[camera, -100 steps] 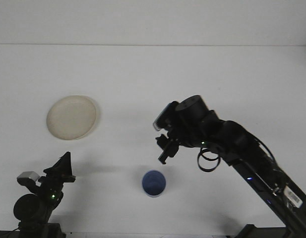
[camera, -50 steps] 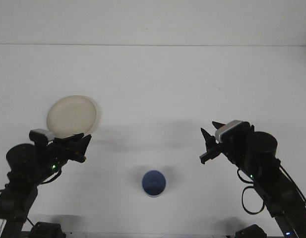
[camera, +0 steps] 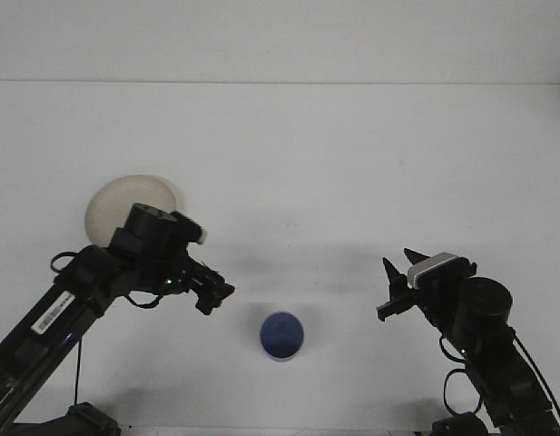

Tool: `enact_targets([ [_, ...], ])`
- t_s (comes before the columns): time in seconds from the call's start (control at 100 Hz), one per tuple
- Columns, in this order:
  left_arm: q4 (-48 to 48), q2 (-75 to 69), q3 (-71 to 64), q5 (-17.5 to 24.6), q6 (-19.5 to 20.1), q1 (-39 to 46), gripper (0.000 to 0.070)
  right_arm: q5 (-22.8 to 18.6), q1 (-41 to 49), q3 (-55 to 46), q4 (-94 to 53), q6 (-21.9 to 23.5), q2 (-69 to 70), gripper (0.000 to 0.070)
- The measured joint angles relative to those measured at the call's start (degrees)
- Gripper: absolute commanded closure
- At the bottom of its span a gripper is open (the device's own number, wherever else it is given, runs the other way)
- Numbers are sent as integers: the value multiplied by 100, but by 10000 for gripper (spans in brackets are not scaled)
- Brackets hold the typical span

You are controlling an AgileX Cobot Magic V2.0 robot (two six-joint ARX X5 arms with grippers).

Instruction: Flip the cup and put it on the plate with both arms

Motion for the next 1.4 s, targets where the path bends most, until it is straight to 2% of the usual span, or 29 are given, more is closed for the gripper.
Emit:
enact_targets([
  [0.3,157,881,13,-269,26,-1217,271,0,0,0,-2,0,0,421],
  [0.41,446,1054,13,-306,-24,-1438,271,0,0,0,-2,0,0,420],
  [0.55,807,1228,15,-627,-103,-1666,271,2,0,0,-2,0,0,421],
  [0.72,824,1626,22,-748,-175,-1805,272,2,0,0,-2,0,0,421],
  [0.83,846,1853,22,-1012,-188,-1945,287,2,0,0,-2,0,0,421],
  [0.86,855,1891,22,-1051,-188,-1974,307,0,0,0,-2,0,0,421],
  [0.93,866,1956,22,-1097,-192,-2013,423,0,0,0,-2,0,0,421],
  [1.03,866,2011,22,-1139,-203,-2035,692,0,0,0,-2,0,0,421],
  [1.04,868,2015,22,-1141,-205,-2041,700,2,0,0,-2,0,0,421],
  [1.07,870,2020,22,-1145,-212,-2055,684,0,0,0,-2,0,0,421],
  [1.4,710,2022,367,-1167,-369,-2072,686,2,0,0,-2,0,0,421],
])
